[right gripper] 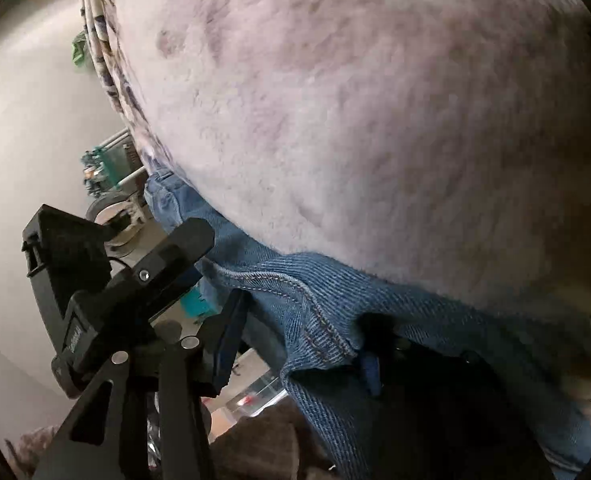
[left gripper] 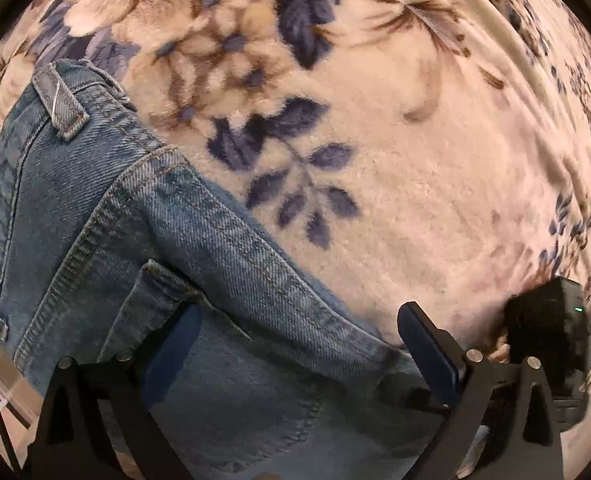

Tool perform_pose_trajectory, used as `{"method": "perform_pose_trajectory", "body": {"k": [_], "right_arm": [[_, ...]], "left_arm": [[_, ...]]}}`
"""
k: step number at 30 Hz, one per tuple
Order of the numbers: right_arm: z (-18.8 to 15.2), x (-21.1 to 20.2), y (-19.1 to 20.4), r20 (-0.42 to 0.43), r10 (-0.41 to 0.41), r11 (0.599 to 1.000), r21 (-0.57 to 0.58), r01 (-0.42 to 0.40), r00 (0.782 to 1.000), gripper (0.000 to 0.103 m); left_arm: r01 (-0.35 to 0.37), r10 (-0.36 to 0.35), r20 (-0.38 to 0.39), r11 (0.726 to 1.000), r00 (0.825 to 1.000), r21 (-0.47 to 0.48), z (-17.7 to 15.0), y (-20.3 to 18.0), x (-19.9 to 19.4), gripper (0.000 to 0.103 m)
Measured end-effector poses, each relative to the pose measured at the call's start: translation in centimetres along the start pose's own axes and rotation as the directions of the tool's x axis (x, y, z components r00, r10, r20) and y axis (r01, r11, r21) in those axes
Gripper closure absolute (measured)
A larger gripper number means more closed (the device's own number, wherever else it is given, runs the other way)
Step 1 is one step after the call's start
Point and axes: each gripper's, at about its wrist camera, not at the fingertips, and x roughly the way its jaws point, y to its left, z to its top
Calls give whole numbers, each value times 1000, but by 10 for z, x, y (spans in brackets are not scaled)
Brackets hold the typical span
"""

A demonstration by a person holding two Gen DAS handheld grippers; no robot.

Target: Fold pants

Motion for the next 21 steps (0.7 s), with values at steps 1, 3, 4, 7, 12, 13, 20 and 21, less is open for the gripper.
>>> {"method": "perform_pose_trajectory", "body": {"k": [1, 3, 4, 7, 12, 13, 20, 21], "right_arm": [[-3, -7, 0, 9, -10, 1000, 6, 10, 1000, 79], [-11, -46, -10, 120, 37, 998, 51, -44, 992, 88], [-17, -65, -17, 157, 44, 995, 79, -57, 987, 88], [-28, -88, -24, 170, 48, 996, 64, -60, 984, 89], [-31, -61, -12, 85, 39, 999, 21, -41, 996, 61], [-28, -50, -7, 87, 24, 1000, 10, -25, 996, 62], [-40, -124, 2, 366, -290, 957, 83, 280, 884, 90], [-46, -134, 1, 376, -284, 958, 81, 274, 882, 90]], "left_arm": [[11, -11, 1, 1000, 1000, -2, 0, -1, 1, 2], [27, -27, 8, 1000, 1000, -4, -1, 3, 0, 2], [32, -32, 6, 999, 999, -7, -2, 15, -1, 2], [33, -33, 11, 999, 999, -9, -3, 18, -3, 2], [37, -37, 13, 999, 999, 0, -4, 22, -3, 2], [34, -34, 11, 999, 999, 4, -2, 20, -4, 2], [17, -18, 27, 999, 999, 41, -6, 13, -25, 2], [12, -15, 43, 998, 999, 64, -10, 9, -32, 2]]}}
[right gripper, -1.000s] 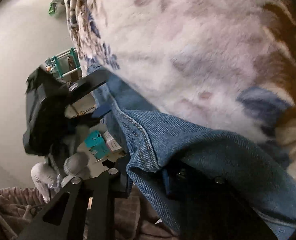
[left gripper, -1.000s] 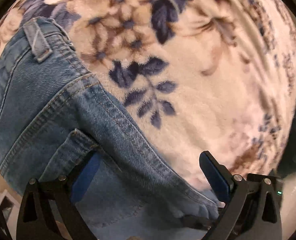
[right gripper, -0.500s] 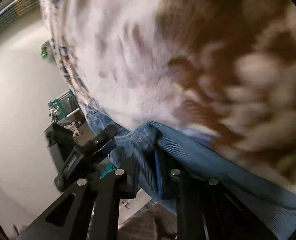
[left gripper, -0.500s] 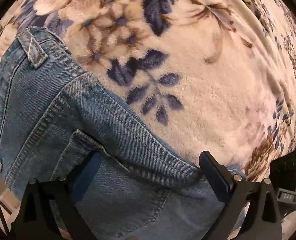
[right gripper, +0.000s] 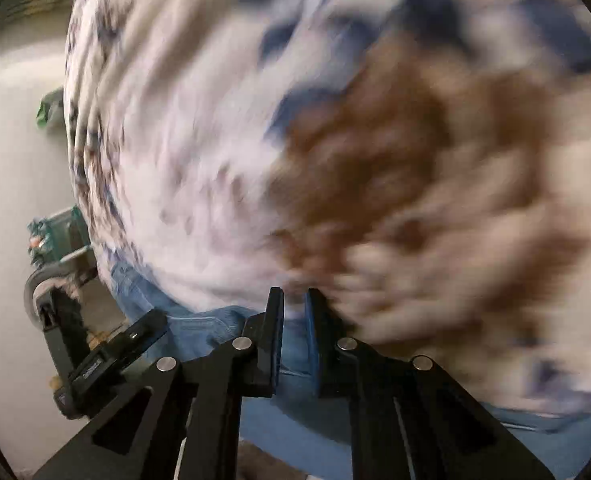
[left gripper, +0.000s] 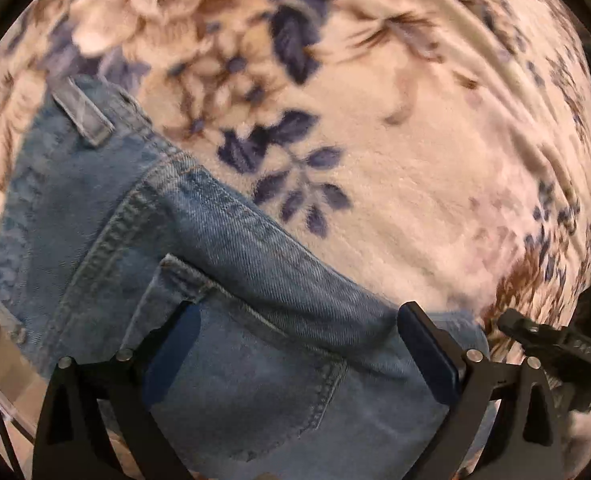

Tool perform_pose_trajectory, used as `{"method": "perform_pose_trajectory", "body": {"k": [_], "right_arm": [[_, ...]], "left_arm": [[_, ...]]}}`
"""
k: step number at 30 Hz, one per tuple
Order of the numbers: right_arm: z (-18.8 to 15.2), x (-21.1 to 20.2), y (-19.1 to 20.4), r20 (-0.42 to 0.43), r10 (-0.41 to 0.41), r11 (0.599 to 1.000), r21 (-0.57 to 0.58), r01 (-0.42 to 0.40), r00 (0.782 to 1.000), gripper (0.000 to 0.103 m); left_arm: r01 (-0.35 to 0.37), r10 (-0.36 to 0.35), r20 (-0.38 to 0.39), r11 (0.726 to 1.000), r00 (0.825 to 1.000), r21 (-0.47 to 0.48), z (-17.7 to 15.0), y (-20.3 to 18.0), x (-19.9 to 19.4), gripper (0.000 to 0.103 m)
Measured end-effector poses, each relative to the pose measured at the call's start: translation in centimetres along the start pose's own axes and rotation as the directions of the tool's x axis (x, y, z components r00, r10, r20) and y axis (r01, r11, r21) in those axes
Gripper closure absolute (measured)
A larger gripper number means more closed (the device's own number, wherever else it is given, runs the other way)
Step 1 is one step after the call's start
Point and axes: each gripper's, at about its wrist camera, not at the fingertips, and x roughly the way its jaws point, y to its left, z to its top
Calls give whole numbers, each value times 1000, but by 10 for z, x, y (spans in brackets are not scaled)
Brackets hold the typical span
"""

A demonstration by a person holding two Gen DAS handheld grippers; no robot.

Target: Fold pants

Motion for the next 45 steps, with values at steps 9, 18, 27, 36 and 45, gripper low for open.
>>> {"method": "perform_pose_trajectory", "body": {"k": [9, 18, 27, 36, 45], "right_arm": [[-67, -40, -46, -63, -285, 934, -242, 262, 957, 49], [-72, -57, -117, 117, -316, 946, -41, 323, 941, 65], [-160, -151, -169, 413, -125, 990, 114, 85, 902, 16], [-387, -216, -360, 689, -274, 765, 579, -282, 671, 16], [-447, -146, -520, 877, -102, 576, 436, -692, 469, 18]], "left_arm": [[-51, 34, 61, 949, 998, 311, -36, -83, 12, 2], [-241, 188, 176, 903, 966, 355, -21, -109, 51, 0], [-150, 80, 223, 937, 972, 315, -59, -108, -16, 0], [-168, 97, 161, 836, 982, 523, -180, -163, 15, 0], [-230, 185, 138, 778, 973, 585, -237, -214, 89, 0]]}}
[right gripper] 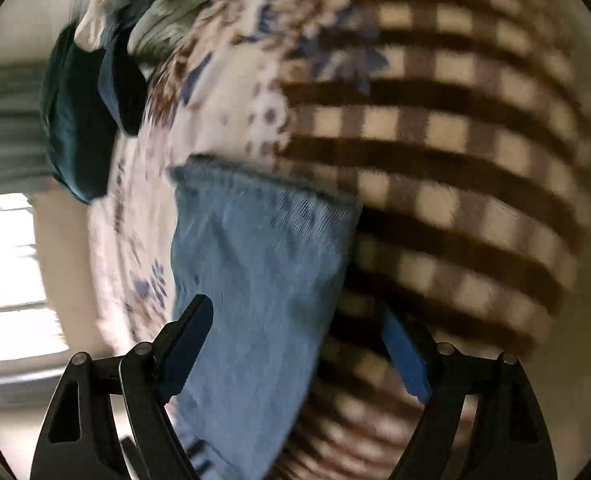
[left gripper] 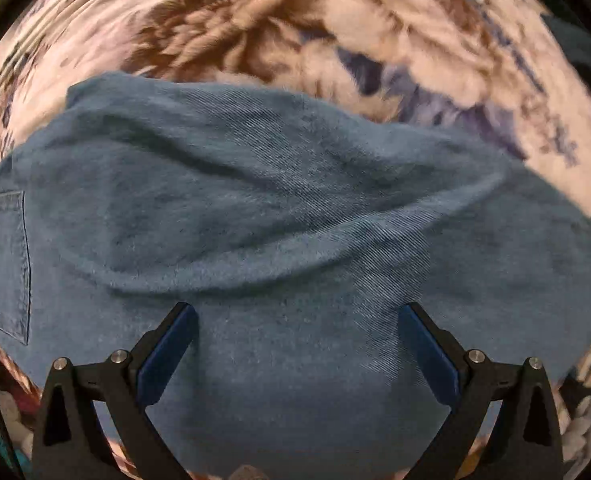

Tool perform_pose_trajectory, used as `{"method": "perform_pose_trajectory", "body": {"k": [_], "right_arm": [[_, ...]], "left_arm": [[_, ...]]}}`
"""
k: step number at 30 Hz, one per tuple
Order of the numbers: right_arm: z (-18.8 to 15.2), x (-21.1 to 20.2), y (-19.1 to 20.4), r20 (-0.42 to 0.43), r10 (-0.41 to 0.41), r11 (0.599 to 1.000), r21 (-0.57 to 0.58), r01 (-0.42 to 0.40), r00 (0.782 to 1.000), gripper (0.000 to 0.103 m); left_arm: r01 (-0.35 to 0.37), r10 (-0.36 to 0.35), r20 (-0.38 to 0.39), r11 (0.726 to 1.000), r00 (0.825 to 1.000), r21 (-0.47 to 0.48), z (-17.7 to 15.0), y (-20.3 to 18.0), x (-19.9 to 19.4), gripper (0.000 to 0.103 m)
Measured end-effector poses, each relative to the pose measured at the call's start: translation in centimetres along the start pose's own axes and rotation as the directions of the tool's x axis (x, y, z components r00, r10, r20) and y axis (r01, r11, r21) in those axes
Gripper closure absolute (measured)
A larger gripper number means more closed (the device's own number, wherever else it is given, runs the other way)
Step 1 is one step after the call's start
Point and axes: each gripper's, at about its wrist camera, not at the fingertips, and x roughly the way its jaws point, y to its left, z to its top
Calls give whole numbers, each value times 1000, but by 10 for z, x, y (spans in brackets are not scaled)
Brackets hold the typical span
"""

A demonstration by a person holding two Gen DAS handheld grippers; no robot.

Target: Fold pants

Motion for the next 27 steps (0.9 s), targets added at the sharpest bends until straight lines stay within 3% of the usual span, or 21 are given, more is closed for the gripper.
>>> {"method": "perform_pose_trajectory", "body": {"k": [3, 6, 7, 11, 13, 14, 17, 18, 21, 27], "right_arm": [[-2, 35, -8, 27, 134, 990, 31, -135, 991, 18], [0, 33, -10, 62, 285, 957, 31, -288, 956, 21], [2, 33, -12, 59, 298, 953, 29, -300, 953, 21], [8, 49, -16, 30, 307, 951, 23, -307, 951, 22], [7, 49, -5, 14, 307, 952, 1, -307, 952, 35], [6, 50, 3, -8, 320, 947, -28, -320, 947, 49], [4, 65, 14, -51, 242, 966, -83, -246, 969, 55], [5, 72, 8, -60, 219, 972, -69, -223, 974, 72], [11, 83, -7, -49, 221, 975, 9, -221, 974, 92], [-8, 57, 29, 34, 157, 986, -66, -155, 987, 94]], "left_arm": [[-17, 17, -6, 1000, 1000, 3, 4, -1, 9, 0], [-21, 21, -10, 1000, 1000, 10, 15, -4, 15, 0], [-15, 15, -13, 1000, 1000, 3, 16, -3, 17, 0], [3, -3, -17, 1000, 1000, -12, 24, 0, 30, 0], [9, -9, -9, 1000, 1000, -23, 26, 1, 30, 0], [7, -7, -12, 1000, 1000, -24, 25, 2, 31, 0], [1, -2, -19, 1000, 1000, -25, 28, 1, 31, 0], [2, -2, -19, 1000, 1000, -23, 30, -1, 33, 0], [14, -15, -17, 1000, 1000, -10, 39, -5, 33, 0], [36, -36, 29, 999, 999, -19, 24, 17, -6, 0]]}}
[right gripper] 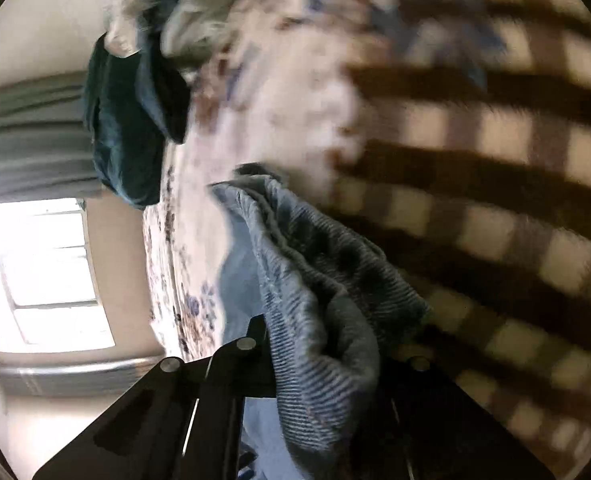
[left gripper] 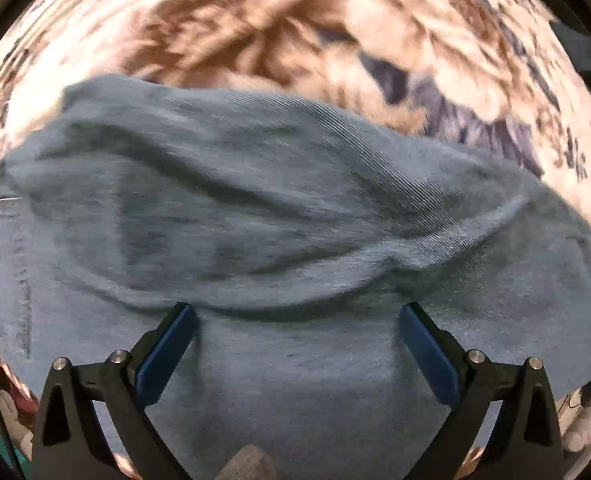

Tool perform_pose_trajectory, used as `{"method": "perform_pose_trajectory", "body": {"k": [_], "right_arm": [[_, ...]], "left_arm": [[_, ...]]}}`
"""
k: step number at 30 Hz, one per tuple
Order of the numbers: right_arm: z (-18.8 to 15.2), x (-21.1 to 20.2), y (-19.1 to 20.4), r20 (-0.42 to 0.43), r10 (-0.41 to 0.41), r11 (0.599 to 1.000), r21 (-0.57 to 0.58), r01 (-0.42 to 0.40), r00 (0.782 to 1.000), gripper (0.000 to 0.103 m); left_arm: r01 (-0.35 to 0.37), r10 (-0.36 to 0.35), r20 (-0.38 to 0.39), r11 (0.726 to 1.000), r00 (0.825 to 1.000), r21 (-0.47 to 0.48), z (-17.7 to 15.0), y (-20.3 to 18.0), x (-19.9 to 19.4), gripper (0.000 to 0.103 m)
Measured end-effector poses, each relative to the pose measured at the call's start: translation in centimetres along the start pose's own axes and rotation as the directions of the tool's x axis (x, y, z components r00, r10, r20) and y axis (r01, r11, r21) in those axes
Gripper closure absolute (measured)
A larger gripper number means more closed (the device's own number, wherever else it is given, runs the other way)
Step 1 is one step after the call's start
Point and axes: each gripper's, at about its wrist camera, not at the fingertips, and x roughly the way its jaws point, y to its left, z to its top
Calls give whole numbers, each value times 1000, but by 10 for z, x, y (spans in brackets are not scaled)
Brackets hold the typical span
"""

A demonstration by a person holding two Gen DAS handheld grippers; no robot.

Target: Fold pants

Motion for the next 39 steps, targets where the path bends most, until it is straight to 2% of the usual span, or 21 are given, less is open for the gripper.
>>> {"method": "perform_pose_trajectory", "body": {"k": [5, 8, 10, 14, 18, 19, 21, 23, 24, 26, 28, 30, 31, 32, 33, 34, 35, 37, 38, 39], "right_arm": [[-37, -17, 79, 15, -29, 986, -164, 31, 999, 96], [-77, -10, 138, 15, -45, 954, -296, 48, 999, 96], [-104, -2, 164, 18, -57, 934, -353, 60, 998, 96], [-177, 34, 215, 6, -86, 871, -485, 79, 996, 96], [-273, 99, 242, -64, -133, 797, -600, 68, 989, 96], [-301, 114, 245, -83, -150, 770, -635, 64, 985, 96], [-366, 150, 248, -120, -195, 690, -722, 49, 973, 96], [-431, 185, 244, -142, -264, 591, -806, 44, 954, 96], [-453, 196, 238, -148, -290, 559, -828, 42, 945, 96], [-499, 221, 227, -132, -370, 468, -881, 61, 920, 96], [-529, 240, 215, -102, -434, 396, -914, 88, 895, 93], [-552, 242, 213, -48, -483, 295, -949, 111, 874, 85], [-557, 242, 215, -49, -502, 265, -959, 101, 863, 72], [-561, 240, 216, -76, -523, 250, -966, 67, 849, 52], [-561, 237, 218, -135, -542, 263, -965, 15, 829, 41], [-560, 231, 221, -204, -550, 299, -954, -38, 810, 27], [-555, 222, 225, -254, -543, 335, -939, -71, 801, 27], [-536, 197, 232, -356, -501, 434, -892, -127, 789, 27], [-524, 185, 233, -375, -488, 477, -871, -119, 788, 27], [-504, 171, 233, -370, -477, 523, -848, -80, 797, 27]], "left_arm": [[27, -23, 49, 997, 999, -78, -6, 42, -31, 0], [41, -33, 61, 990, 998, -133, -13, 77, -47, 0], [47, -34, 72, 983, 997, -179, -20, 110, -55, 0], [53, -32, 84, 964, 996, -260, -36, 174, -69, 0], [53, -22, 98, 943, 995, -329, -52, 237, -78, 0], [48, -13, 103, 939, 995, -341, -56, 251, -79, 0], [37, 5, 115, 934, 993, -356, -61, 277, -85, 0], [14, 33, 125, 933, 992, -360, -63, 301, -86, 0], [2, 48, 130, 932, 990, -362, -62, 313, -85, 0], [-5, 61, 141, 931, 988, -364, -64, 334, -88, 0], [7, 52, 151, 931, 987, -365, -63, 347, -90, 0], [24, 36, 158, 933, 987, -359, -59, 351, -90, 0], [39, 20, 162, 936, 987, -351, -54, 349, -90, 0], [54, 4, 165, 937, 986, -344, -49, 345, -90, 0], [73, -16, 169, 939, 985, -336, -44, 341, -90, 0], [100, -44, 176, 941, 983, -323, -36, 335, -89, 0], [126, -72, 180, 942, 981, -310, -32, 329, -90, 0], [180, -131, 183, 942, 974, -283, -21, 310, -89, 0], [208, -164, 175, 941, 971, -269, -16, 300, -86, 0], [235, -200, 158, 940, 967, -249, -9, 288, -81, 0]]}}
